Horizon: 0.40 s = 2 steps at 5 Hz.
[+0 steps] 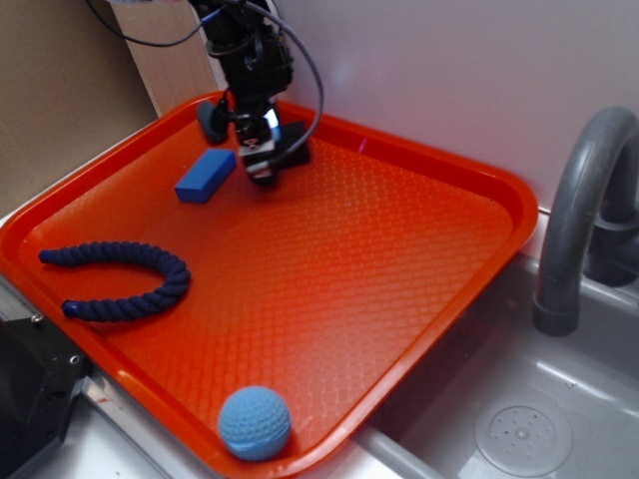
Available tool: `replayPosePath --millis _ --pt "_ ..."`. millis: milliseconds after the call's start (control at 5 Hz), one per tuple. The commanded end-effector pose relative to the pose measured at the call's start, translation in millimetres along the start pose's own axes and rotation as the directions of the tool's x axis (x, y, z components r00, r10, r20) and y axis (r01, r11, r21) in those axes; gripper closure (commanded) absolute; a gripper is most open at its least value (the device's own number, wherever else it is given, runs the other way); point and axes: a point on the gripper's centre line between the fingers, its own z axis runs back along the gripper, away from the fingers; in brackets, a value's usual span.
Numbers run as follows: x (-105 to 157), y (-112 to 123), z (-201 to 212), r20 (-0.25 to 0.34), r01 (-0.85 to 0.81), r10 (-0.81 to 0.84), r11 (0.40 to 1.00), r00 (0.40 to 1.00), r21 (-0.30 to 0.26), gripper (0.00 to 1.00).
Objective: Grab the black box.
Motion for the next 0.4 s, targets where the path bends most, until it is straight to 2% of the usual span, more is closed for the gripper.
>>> replayPosePath --millis 0,200 --pt "-47.5 -28.9 128.1 0.058 -0.376 0.389 0.912 0.919 -0.166 1.00" --pt "-53.6 -63.3 177.9 0.120 -0.587 0.604 0.796 0.788 -0.145 1.00"
